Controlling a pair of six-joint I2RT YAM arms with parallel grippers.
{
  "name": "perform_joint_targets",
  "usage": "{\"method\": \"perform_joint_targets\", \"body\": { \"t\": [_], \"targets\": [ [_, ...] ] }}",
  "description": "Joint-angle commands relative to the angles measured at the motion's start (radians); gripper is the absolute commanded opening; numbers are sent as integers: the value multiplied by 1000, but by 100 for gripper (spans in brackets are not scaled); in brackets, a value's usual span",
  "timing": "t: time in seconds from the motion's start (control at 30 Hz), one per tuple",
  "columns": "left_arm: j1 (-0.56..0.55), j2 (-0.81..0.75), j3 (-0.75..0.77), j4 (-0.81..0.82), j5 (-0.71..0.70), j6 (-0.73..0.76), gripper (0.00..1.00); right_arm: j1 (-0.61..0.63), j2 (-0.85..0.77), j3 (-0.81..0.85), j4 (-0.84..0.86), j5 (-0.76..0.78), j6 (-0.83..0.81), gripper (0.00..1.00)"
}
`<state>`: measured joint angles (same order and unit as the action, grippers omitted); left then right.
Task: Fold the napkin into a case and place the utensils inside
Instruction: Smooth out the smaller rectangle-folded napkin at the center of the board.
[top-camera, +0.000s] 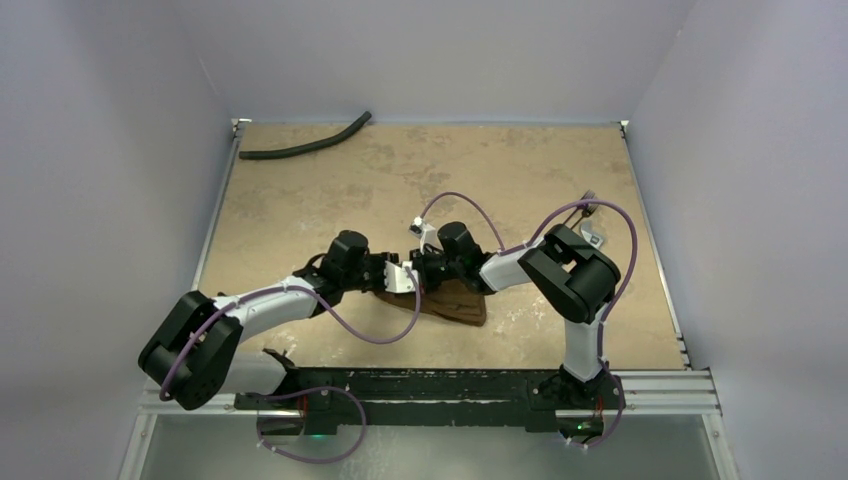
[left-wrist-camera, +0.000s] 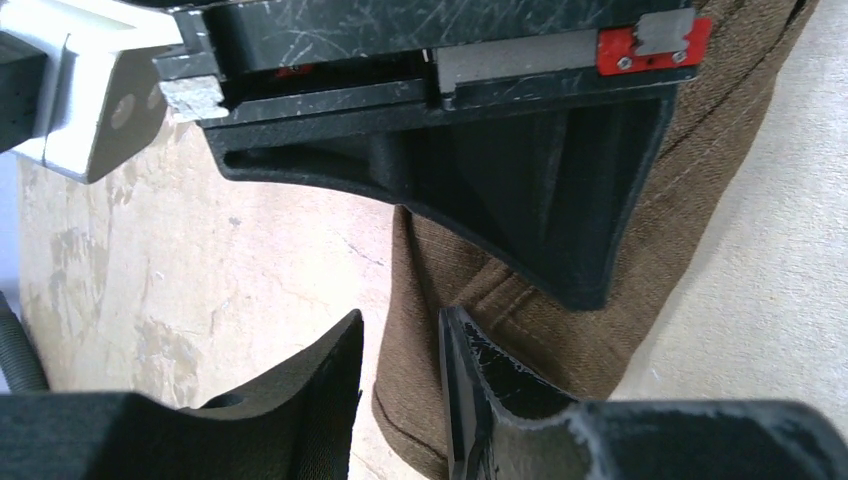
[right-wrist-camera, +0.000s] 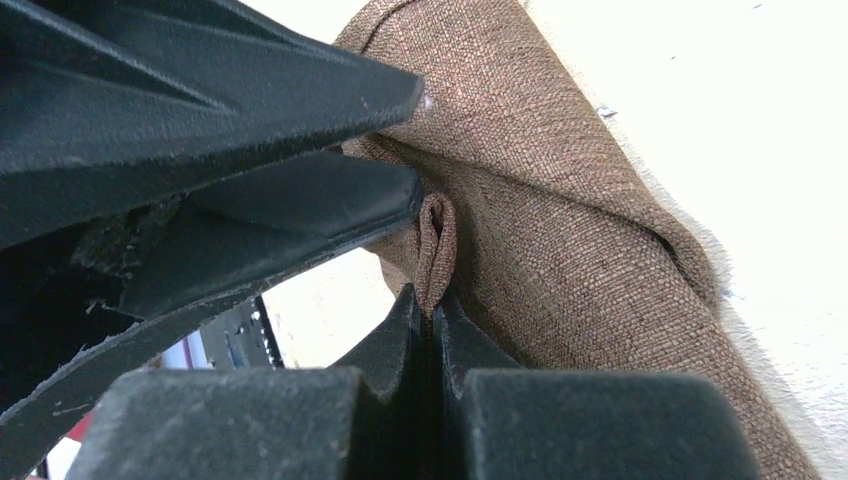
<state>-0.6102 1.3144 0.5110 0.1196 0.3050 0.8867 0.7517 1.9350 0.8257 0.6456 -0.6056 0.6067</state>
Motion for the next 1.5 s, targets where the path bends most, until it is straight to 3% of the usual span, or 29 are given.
{"method": "perform_joint_targets", "body": {
  "t": [0.0,0.17,0.27,0.5,0.87,1.2,1.47],
  "targets": [
    [1,-38,43,37,5,20,32,1,-25,-14,13,-49,-7,0],
    [17,-99,183,-260,162,-21,31,1,2,-15,32,-59,14,0],
    [11,-137,173,-372,262,-33,32,0,2,-14,36,-53,15,0],
    [-18,-111,46,-252,172,0,34,1,-8,-19,43,-42,18,0],
    [-19,-37,-52,-61,45,88,28,0,-11,-47,88,-61,34,2],
    [-18,-36,-76,-77,79,113,24,-1,-33,-59,83,-99,58,16],
    [-19,-54,-91,-108,86,112,16,-5,-63,-63,82,-100,68,18]
  ]
}}
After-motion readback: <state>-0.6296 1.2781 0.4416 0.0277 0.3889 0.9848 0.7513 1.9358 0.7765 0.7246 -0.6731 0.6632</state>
